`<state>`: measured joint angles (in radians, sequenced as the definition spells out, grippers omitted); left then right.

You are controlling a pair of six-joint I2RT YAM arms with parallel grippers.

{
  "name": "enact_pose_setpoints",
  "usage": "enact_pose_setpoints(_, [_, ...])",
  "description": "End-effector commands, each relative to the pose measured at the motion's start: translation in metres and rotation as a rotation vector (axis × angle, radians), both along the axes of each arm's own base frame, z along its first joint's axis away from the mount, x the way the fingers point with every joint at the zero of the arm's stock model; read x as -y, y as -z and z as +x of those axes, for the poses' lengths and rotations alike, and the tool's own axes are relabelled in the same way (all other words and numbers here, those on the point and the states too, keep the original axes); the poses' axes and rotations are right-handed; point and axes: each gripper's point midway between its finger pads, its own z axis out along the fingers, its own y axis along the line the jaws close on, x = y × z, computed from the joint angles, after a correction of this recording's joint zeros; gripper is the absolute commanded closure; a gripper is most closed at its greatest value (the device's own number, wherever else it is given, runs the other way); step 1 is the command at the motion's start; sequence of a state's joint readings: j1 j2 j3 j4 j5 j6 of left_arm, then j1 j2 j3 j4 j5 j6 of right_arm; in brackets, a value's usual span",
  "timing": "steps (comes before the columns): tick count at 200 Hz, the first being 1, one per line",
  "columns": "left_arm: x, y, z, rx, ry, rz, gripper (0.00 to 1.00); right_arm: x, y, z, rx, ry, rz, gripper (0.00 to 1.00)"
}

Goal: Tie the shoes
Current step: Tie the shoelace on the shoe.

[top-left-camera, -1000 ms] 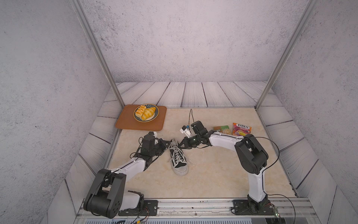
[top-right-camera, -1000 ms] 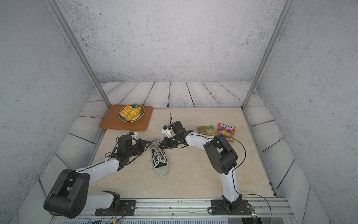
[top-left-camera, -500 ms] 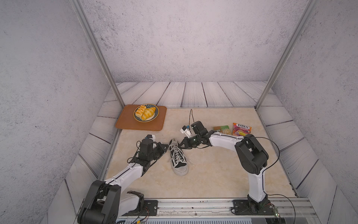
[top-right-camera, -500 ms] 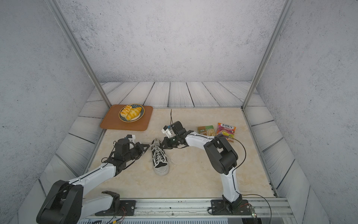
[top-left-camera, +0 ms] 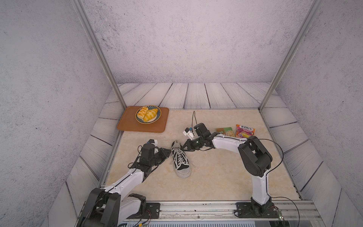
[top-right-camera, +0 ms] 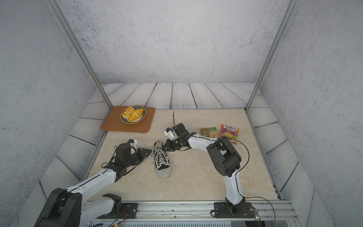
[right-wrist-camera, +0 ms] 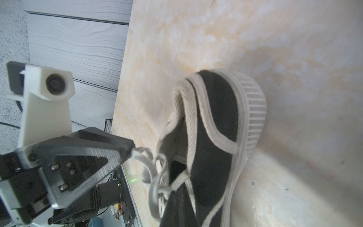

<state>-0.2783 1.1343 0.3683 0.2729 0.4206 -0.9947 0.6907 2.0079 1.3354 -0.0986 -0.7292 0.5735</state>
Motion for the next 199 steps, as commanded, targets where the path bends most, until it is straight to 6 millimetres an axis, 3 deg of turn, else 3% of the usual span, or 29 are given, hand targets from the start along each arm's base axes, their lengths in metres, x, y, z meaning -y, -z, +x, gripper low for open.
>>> enact_pose_setpoints(1, [0.006, -0.001, 0.001, 0.004, 0.034, -0.001, 0.65, 0.000, -0.027, 0.003, 0.053, 0.008, 0.038, 1.00])
enact_pose_setpoints(39, [0.012, -0.005, 0.012, 0.003, 0.049, -0.011, 0.52, 0.000, -0.028, 0.004, 0.053, 0.009, 0.040, 1.00])
enact_pose_setpoints(94, [0.017, 0.003, 0.024, -0.014, 0.058, -0.006, 0.49, -0.001, -0.027, 0.005, 0.048, 0.008, 0.042, 1.00])
enact_pose_setpoints(159, [0.024, 0.015, 0.038, -0.042, 0.073, -0.009, 0.57, 0.000, -0.027, 0.004, 0.048, 0.007, 0.039, 1.00])
enact_pose_setpoints(199, [0.023, 0.014, 0.039, -0.044, 0.064, -0.008, 0.77, 0.000, -0.027, 0.003, 0.048, 0.006, 0.036, 1.00])
